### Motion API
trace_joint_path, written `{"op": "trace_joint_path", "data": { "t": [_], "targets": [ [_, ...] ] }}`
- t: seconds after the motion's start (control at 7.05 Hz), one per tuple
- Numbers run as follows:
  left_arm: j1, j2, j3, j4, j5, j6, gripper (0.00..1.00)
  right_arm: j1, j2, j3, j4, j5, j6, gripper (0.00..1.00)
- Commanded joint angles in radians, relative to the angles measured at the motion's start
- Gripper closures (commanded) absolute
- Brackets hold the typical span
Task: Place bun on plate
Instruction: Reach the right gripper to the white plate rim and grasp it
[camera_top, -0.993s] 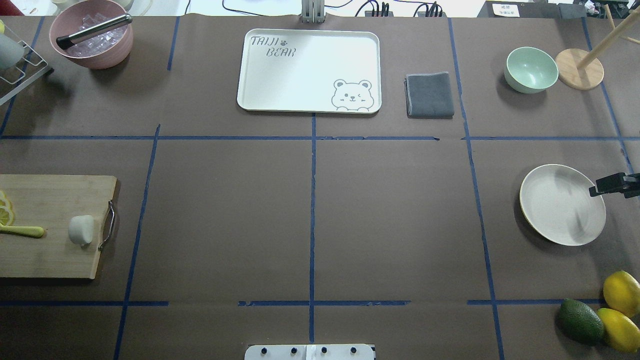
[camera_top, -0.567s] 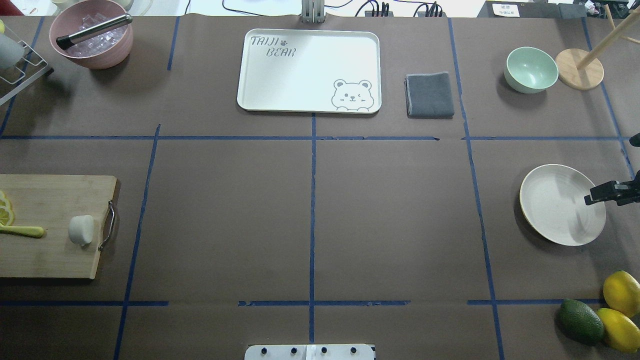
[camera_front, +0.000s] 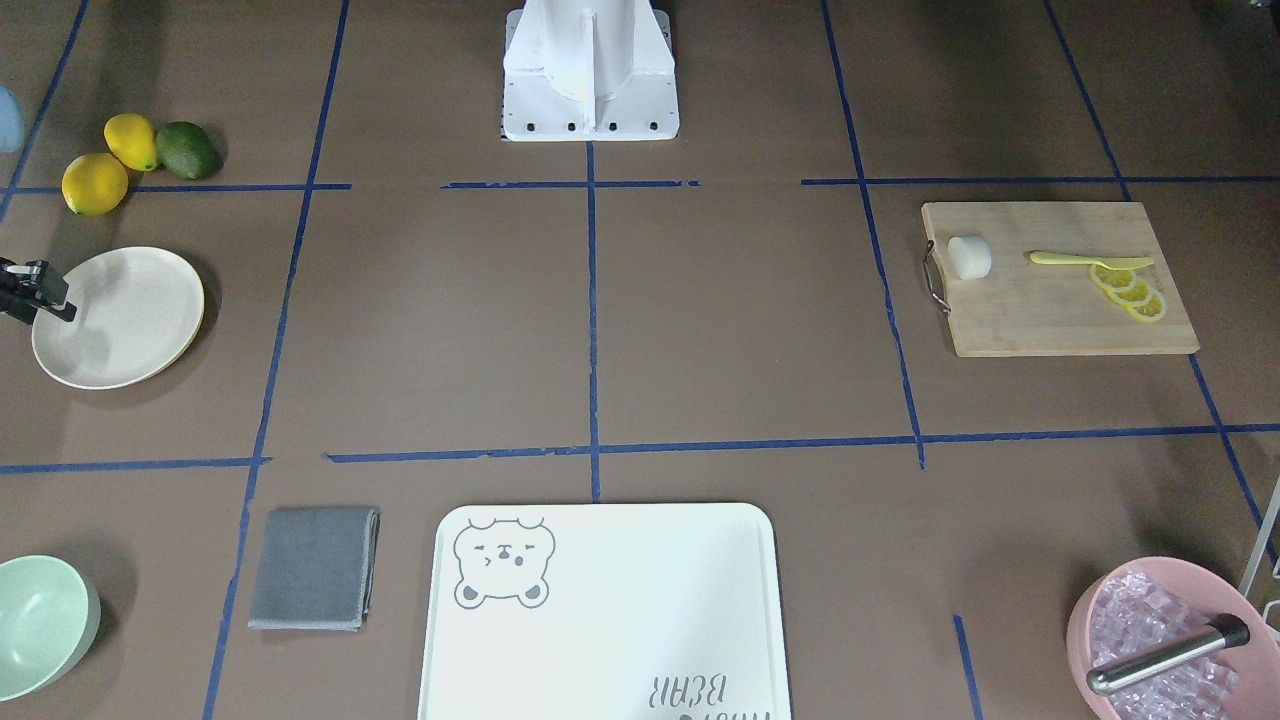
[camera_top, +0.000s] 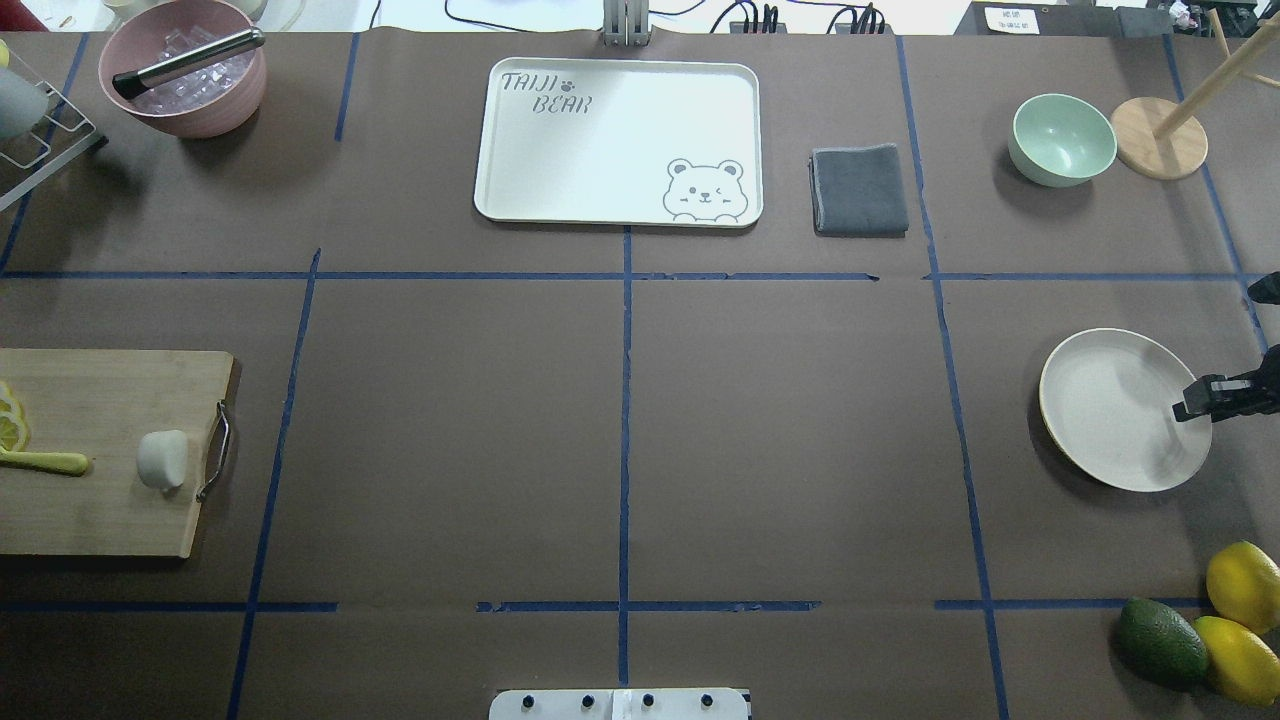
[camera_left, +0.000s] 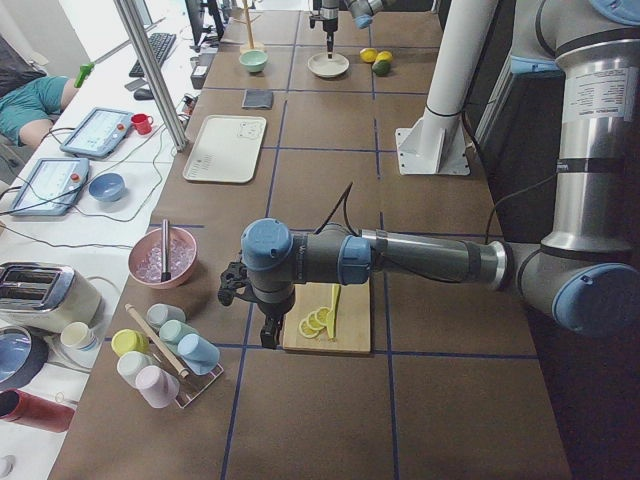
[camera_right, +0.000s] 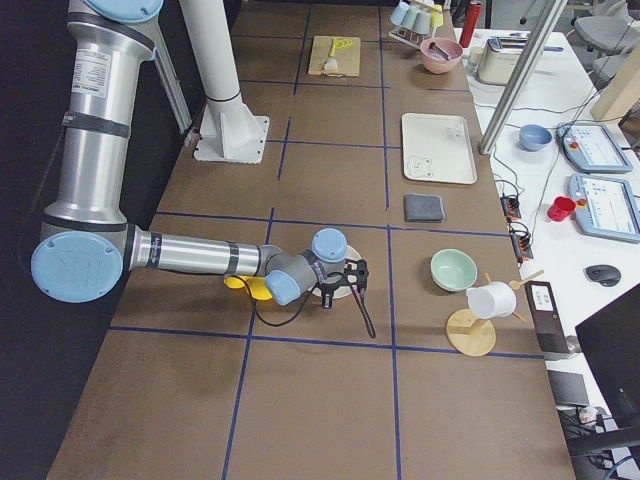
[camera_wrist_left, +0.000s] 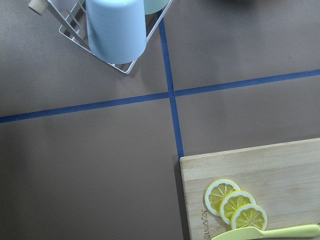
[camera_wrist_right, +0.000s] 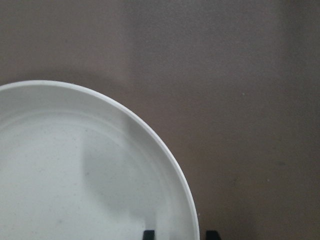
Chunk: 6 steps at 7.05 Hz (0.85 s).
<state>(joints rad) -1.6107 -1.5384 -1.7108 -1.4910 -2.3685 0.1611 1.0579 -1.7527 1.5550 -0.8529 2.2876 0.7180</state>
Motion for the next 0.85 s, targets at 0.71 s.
{"op": "trace_joint_path", "data": {
  "t": [0.71],
  "targets": [
    [0.000,0.000,-0.023,0.003,0.000,-0.003,0.00,0.160,0.060,0.063,0.094,0.193,0.064,1.00]
  ]
}}
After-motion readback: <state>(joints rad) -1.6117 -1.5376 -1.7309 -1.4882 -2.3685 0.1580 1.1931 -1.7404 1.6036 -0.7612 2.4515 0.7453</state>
